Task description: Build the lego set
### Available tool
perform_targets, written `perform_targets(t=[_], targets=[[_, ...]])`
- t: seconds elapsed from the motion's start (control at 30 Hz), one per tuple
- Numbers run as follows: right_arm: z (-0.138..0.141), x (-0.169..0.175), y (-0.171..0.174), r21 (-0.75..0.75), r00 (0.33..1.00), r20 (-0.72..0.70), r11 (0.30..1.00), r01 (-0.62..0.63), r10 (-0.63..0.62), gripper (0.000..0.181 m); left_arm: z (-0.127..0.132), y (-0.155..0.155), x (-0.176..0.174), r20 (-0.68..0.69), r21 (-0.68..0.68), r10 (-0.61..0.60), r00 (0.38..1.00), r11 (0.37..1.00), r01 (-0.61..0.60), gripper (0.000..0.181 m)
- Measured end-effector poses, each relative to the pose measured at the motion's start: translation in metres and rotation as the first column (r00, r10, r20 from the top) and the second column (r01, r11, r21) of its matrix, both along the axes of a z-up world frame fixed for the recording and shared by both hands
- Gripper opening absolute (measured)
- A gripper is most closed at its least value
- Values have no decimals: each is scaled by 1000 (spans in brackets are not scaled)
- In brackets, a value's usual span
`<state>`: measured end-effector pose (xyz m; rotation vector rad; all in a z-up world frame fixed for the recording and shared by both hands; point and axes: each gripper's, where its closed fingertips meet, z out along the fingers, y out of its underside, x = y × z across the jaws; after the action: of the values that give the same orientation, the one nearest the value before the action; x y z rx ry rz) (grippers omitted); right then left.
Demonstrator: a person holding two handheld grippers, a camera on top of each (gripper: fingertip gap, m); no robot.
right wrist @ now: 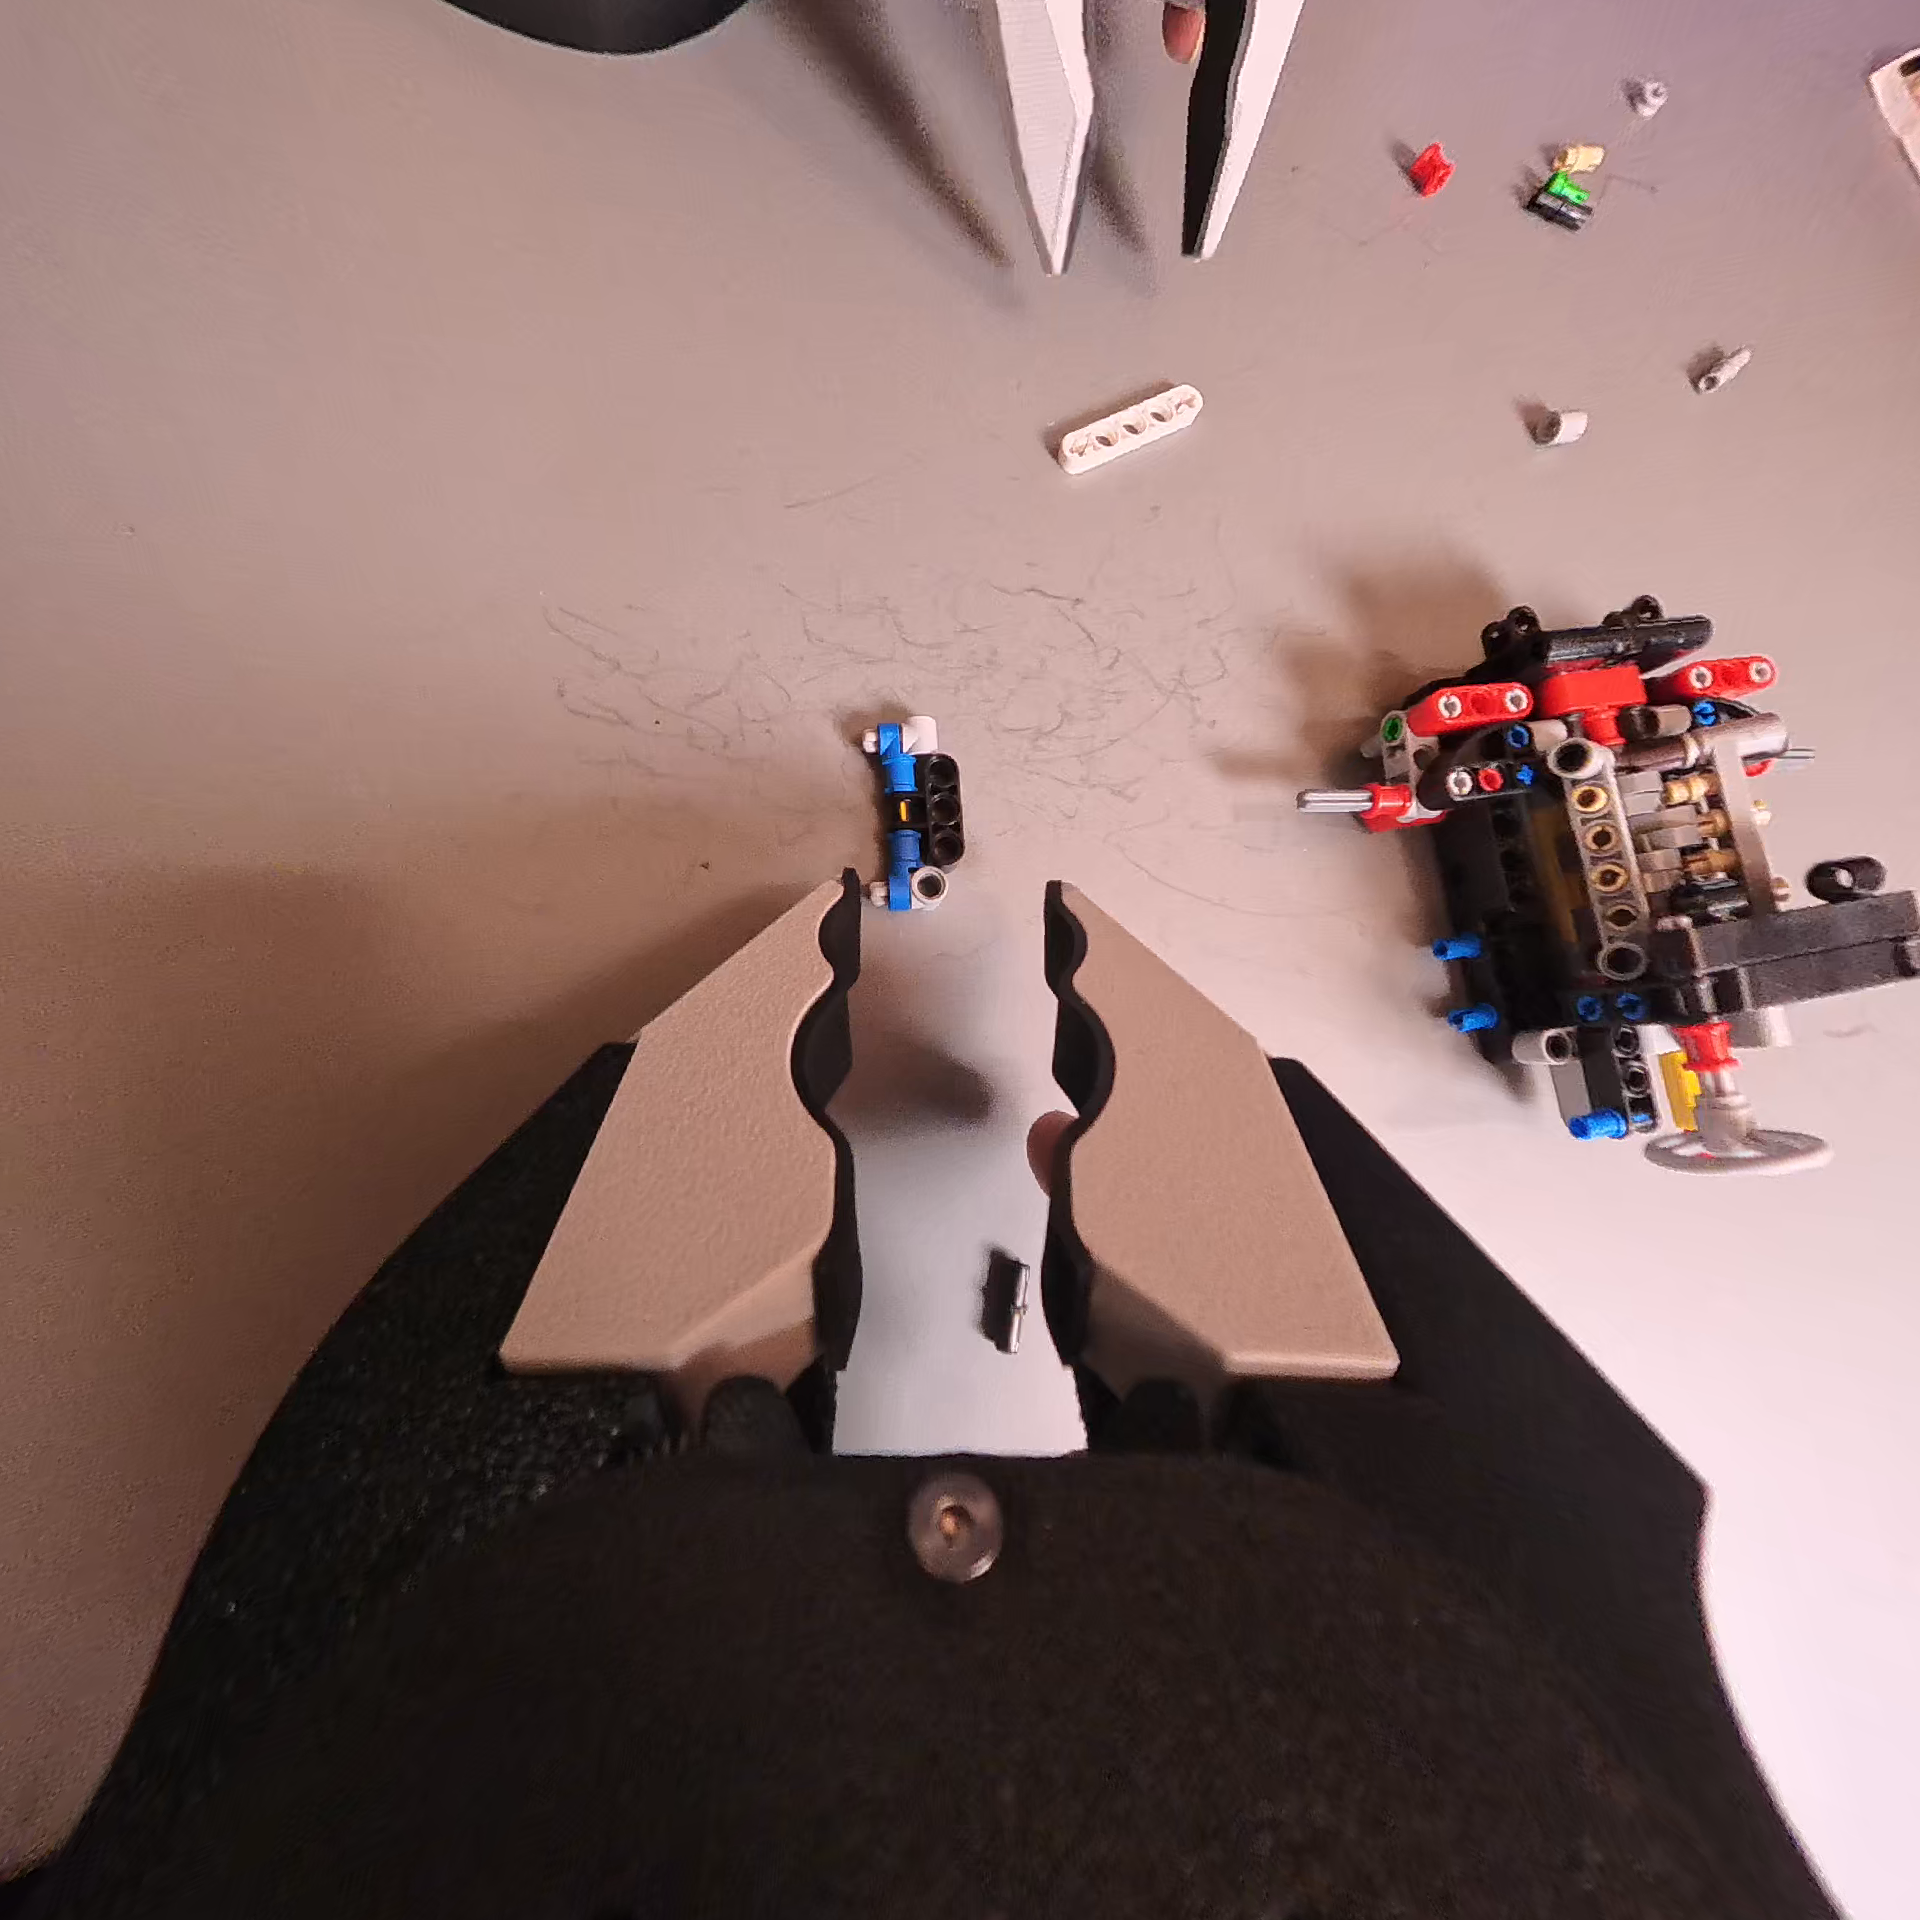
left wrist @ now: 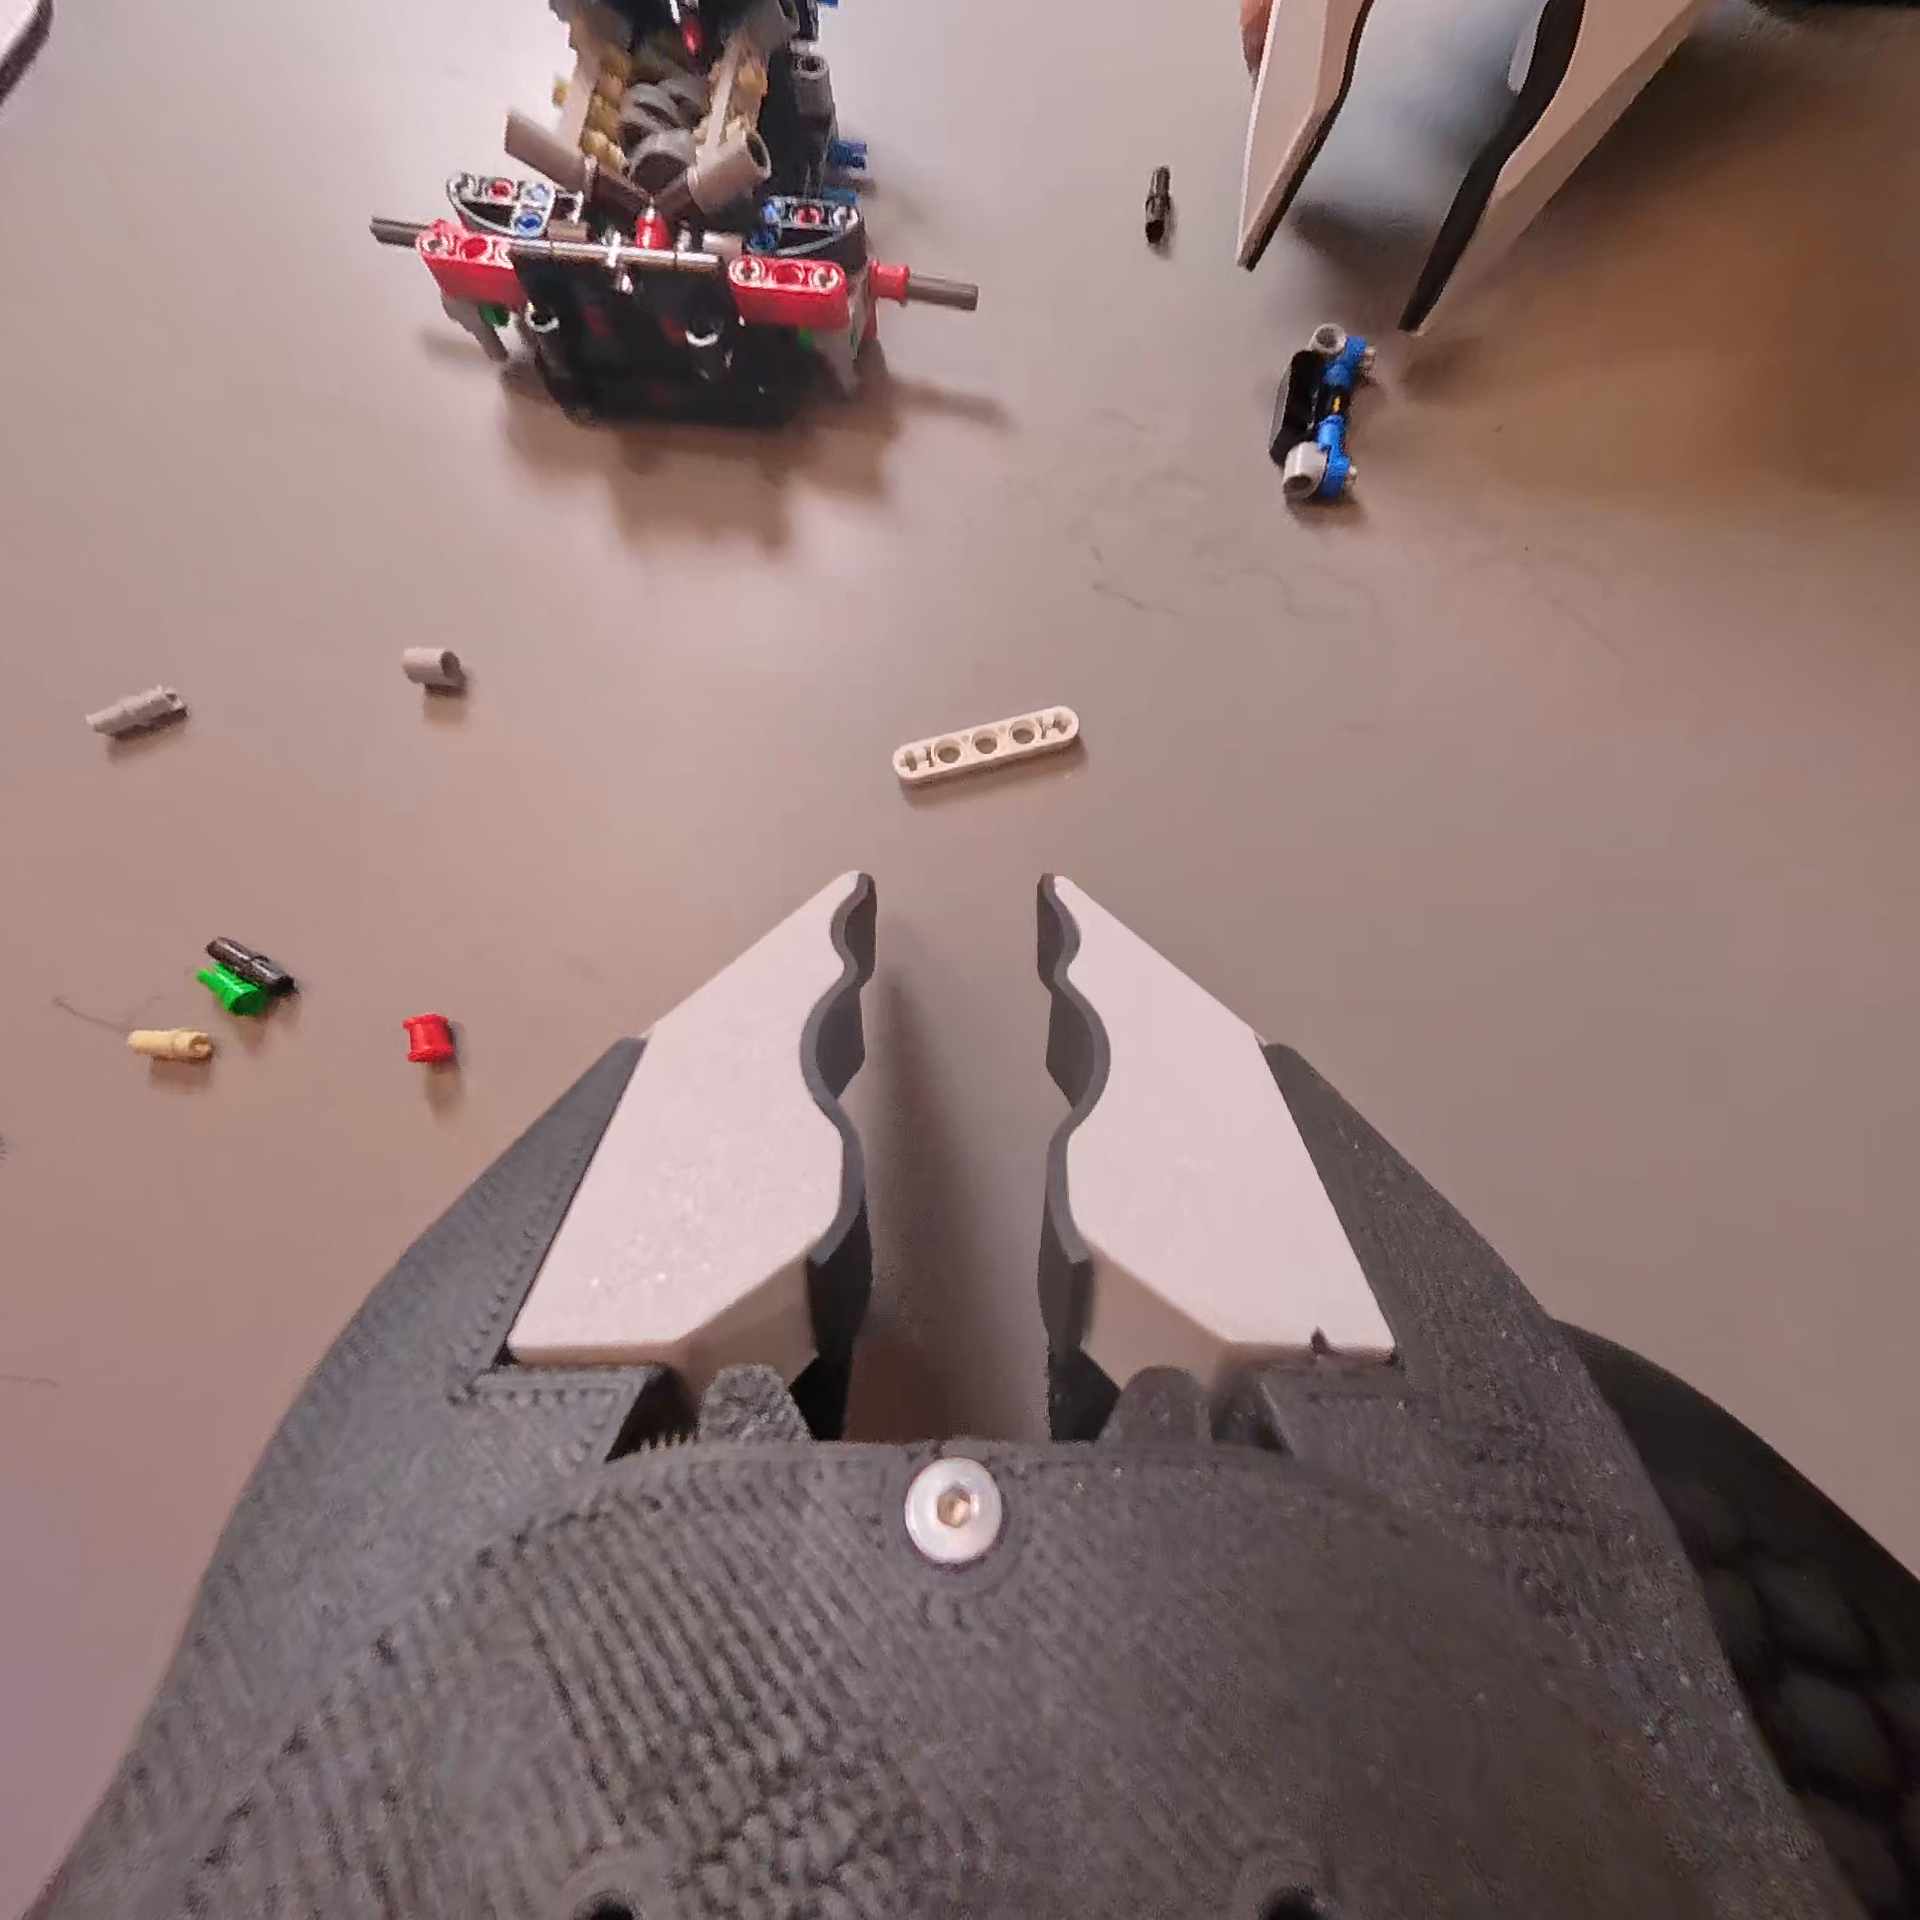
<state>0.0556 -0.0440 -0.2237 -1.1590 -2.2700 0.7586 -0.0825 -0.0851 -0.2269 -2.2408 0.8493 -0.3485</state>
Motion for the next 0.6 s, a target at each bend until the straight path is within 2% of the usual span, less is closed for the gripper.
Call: perform_targets(t=[0.27,0.43,0.6], targets=[[-4,-3,-1,12,1000,9,1000,6,-6,32,-7,15,11,-48,48,-10,999,999,12,31],[-3,-4,-2,13,1000,5,1000,3,-3,30,-7,26,21,-49,69,-61,997,996,65,32],[-1,-5,1,18,1000,-8,1000,13,-13,29,-9,18,30,-9,12,-110,994,994,110,8]])
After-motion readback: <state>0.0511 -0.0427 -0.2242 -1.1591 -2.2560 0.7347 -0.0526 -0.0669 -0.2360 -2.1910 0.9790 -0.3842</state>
